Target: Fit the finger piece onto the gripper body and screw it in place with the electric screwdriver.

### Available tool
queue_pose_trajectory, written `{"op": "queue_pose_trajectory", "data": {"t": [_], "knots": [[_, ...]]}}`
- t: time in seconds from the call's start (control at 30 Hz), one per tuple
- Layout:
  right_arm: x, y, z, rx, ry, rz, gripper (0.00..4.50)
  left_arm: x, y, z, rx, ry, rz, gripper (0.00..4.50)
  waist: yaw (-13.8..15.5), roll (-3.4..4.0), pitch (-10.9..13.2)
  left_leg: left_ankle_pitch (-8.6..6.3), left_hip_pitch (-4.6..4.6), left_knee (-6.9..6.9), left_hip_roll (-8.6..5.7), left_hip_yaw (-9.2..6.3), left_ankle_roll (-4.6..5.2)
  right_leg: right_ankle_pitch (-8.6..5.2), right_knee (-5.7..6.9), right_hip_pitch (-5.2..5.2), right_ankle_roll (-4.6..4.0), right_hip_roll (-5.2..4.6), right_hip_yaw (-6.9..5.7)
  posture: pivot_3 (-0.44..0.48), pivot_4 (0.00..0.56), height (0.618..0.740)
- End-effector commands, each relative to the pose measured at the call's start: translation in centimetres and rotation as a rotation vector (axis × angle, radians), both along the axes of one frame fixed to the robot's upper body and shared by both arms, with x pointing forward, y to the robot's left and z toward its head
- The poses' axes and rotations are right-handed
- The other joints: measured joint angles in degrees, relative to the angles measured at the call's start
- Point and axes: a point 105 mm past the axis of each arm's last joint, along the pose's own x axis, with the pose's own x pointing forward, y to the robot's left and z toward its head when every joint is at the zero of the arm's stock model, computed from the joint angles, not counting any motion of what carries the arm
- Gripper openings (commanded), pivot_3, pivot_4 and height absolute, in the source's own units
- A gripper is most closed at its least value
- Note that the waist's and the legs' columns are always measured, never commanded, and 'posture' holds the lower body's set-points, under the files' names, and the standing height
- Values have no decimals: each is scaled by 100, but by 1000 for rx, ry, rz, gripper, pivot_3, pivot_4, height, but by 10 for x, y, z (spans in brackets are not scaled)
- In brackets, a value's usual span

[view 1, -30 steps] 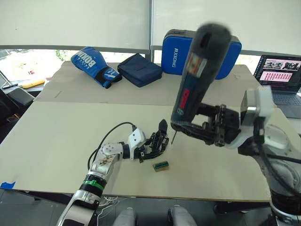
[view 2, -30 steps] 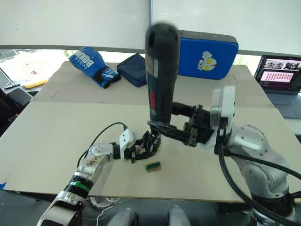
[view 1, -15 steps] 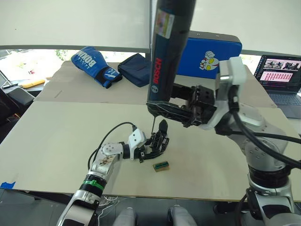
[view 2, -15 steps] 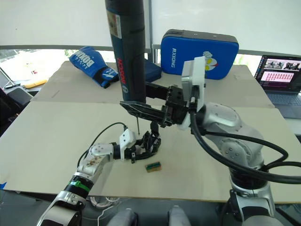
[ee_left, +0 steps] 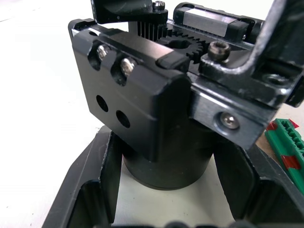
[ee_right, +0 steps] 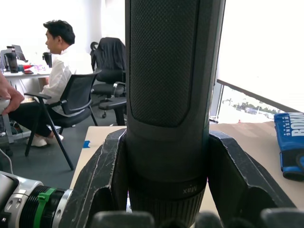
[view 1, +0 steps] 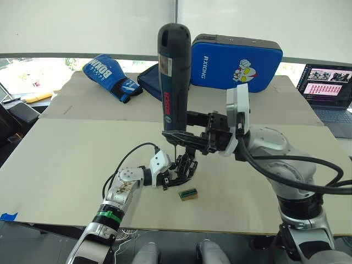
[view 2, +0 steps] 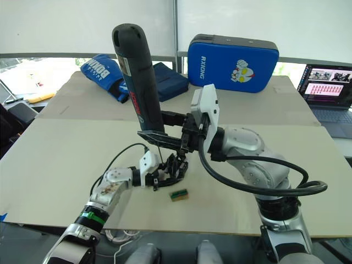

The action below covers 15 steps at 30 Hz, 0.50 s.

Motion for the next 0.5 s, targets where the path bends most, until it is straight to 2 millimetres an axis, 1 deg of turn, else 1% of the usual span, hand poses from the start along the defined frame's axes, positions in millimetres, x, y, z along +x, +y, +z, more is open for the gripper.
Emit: {"op": "queue_pose_trajectory", "data": {"t": [0.03,0.5], "knots": [[-7,1,9,21,-64,21,1933,-10,-7,-14,38,42,-45,2313,-1,0,0,0,0,0,0,0,0,0,0,0,0,0,0,0,150,740],[-4,1,-8,-8,-56,14,1933,-12,-7,-17,42,54,-51,2313,-2,0,0,0,0,0,0,0,0,0,-1,0,0,0,-1,0,150,740]]}}
